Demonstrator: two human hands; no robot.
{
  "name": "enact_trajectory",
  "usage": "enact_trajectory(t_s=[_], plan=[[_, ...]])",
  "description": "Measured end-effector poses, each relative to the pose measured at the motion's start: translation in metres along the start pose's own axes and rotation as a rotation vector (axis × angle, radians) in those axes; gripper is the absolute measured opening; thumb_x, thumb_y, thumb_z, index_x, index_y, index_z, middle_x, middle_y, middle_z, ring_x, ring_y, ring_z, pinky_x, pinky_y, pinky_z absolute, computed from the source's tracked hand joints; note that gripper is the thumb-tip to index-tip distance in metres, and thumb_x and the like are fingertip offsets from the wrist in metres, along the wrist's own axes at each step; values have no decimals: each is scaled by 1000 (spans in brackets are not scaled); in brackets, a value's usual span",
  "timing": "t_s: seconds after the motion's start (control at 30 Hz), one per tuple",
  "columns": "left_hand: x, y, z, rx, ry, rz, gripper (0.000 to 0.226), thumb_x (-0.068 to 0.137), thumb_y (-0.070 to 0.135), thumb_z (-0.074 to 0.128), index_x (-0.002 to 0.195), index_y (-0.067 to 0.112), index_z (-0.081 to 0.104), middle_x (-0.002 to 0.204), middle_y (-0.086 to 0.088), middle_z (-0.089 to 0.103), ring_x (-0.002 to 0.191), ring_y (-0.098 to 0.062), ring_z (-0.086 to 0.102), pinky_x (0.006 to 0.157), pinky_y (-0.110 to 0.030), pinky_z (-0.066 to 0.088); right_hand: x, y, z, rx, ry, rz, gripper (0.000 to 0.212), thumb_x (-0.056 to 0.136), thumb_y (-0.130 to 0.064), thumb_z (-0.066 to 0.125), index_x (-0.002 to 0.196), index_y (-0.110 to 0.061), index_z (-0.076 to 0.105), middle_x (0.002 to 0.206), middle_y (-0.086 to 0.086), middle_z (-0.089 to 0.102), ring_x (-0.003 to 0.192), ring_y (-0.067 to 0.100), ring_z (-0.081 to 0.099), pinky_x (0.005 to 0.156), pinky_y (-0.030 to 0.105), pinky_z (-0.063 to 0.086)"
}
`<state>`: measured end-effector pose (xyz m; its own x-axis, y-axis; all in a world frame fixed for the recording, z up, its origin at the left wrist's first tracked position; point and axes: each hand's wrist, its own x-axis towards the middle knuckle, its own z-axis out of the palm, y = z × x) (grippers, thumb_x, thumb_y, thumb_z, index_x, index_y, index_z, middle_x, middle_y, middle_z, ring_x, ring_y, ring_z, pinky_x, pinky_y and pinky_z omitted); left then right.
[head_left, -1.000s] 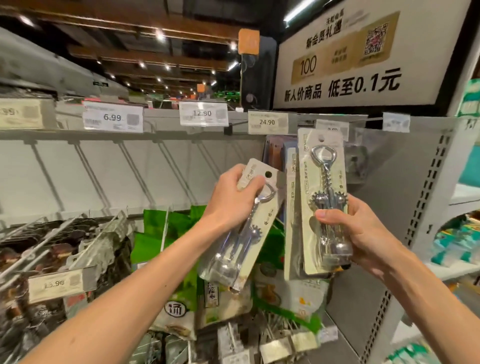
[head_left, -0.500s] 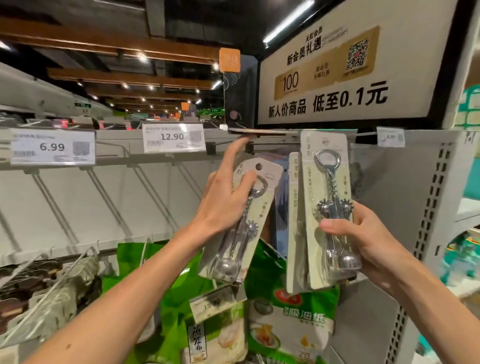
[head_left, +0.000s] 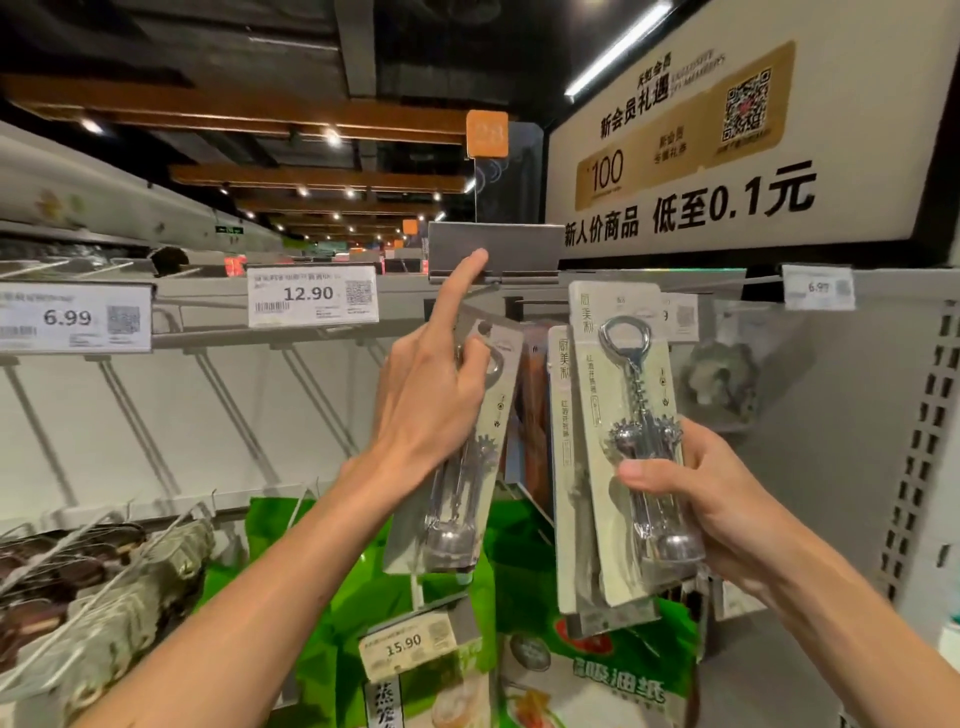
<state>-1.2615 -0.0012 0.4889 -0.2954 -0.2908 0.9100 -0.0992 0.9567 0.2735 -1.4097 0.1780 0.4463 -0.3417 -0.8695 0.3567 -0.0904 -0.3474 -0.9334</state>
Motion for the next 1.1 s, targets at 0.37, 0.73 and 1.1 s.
enact_trajectory(t_s=[0.37,0.73,1.1], plan=[[4,-12,6,208,-72,-4,100,92,9,65,146,46,-11,63,11,44,56,1,44,61,-30,51,4,4,-5,-2,-100,-2,71,55,-21,82,121,-8,58,110,17,73,95,36,72,71,38,60],[-68,27,-27,163,-43,60,41,96,28,61,136,20,54,85,1,71,71,-12,67,71,-30,58,-15,35,-5,98,-154,-3,71,53,-19,81,120,-6,60,112,18,72,93,32,73,70,34,60],[-95,66,-12,-706,-162,-762,38,106,36,36,114,20,69,105,3,76,100,-11,72,88,-30,53,-21,56,36,170,-233,49,89,47,-29,95,125,-7,57,115,16,71,101,33,71,77,36,58]])
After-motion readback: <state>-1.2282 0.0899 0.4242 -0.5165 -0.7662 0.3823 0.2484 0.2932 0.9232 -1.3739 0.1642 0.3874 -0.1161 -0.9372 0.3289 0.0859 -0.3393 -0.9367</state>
